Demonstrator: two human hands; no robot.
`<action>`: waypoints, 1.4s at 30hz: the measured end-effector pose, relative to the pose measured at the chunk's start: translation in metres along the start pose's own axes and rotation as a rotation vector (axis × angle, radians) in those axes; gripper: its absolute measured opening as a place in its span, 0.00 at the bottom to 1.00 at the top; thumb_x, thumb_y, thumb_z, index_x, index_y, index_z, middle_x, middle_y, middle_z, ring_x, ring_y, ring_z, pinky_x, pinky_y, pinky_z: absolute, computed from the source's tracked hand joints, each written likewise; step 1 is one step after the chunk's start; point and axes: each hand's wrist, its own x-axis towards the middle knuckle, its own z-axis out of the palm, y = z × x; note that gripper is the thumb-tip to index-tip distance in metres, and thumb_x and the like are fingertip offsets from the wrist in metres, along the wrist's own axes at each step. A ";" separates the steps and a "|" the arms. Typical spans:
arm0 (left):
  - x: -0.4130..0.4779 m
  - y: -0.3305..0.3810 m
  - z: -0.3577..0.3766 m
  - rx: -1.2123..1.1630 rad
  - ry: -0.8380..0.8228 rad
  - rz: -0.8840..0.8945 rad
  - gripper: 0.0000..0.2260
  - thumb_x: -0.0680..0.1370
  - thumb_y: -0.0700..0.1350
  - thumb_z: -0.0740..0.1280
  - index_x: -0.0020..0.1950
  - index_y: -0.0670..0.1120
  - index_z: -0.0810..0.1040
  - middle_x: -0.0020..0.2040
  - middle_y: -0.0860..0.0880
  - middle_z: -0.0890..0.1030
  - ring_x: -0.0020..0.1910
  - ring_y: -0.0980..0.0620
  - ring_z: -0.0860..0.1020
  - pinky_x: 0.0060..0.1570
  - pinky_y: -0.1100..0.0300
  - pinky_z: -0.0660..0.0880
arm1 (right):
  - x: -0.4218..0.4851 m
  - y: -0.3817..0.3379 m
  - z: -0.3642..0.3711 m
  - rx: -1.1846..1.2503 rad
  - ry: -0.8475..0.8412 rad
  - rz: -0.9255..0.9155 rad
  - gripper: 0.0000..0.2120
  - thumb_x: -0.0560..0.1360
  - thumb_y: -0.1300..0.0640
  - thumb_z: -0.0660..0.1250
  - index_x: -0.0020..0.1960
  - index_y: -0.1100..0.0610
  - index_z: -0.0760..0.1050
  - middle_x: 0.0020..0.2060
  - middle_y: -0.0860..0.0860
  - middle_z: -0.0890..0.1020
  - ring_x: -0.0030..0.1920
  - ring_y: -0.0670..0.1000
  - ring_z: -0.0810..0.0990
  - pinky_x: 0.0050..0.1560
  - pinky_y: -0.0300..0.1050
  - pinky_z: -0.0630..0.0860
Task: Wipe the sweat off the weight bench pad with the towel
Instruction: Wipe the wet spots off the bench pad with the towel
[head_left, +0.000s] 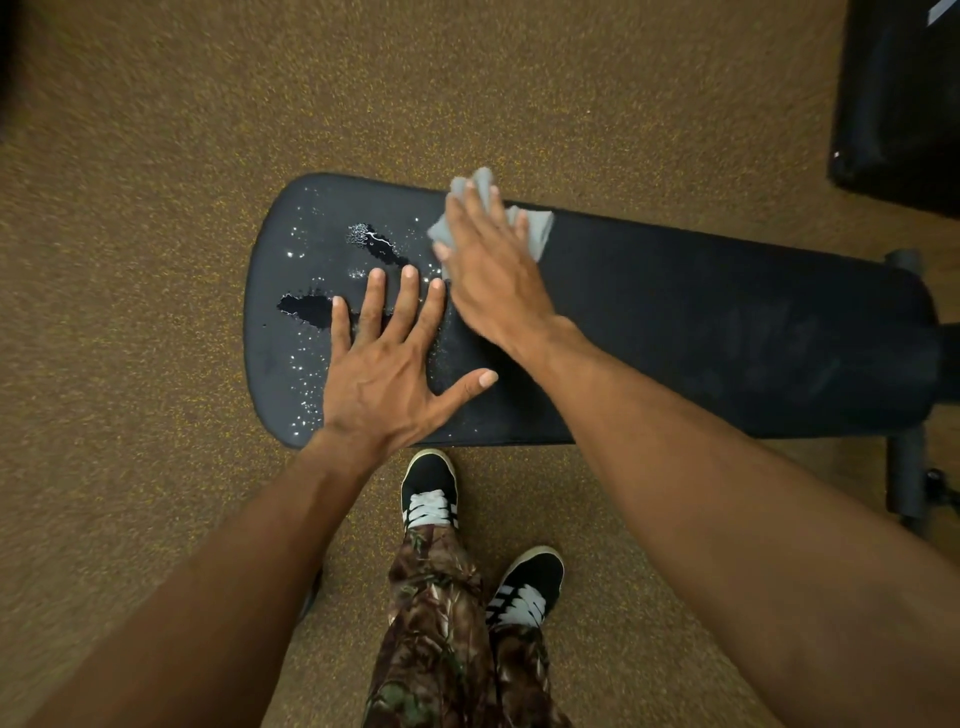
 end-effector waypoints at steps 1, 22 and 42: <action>0.000 0.001 0.000 -0.002 0.004 -0.001 0.46 0.72 0.79 0.43 0.82 0.52 0.49 0.82 0.48 0.49 0.80 0.43 0.43 0.75 0.35 0.44 | -0.003 0.002 -0.001 -0.024 -0.029 -0.063 0.26 0.84 0.54 0.52 0.79 0.61 0.53 0.80 0.57 0.52 0.79 0.59 0.46 0.76 0.59 0.44; 0.000 -0.001 0.002 -0.011 0.003 -0.005 0.48 0.70 0.81 0.42 0.82 0.53 0.47 0.82 0.49 0.47 0.80 0.44 0.41 0.75 0.35 0.44 | 0.006 -0.004 -0.007 -0.045 -0.131 -0.199 0.26 0.84 0.57 0.54 0.79 0.60 0.52 0.80 0.57 0.50 0.79 0.59 0.46 0.78 0.58 0.44; 0.000 -0.003 0.001 -0.023 -0.012 0.004 0.48 0.69 0.81 0.40 0.82 0.53 0.45 0.82 0.50 0.45 0.80 0.44 0.39 0.75 0.36 0.41 | 0.016 -0.005 -0.009 -0.029 -0.134 -0.271 0.26 0.84 0.56 0.53 0.79 0.62 0.53 0.79 0.59 0.52 0.79 0.59 0.47 0.78 0.59 0.45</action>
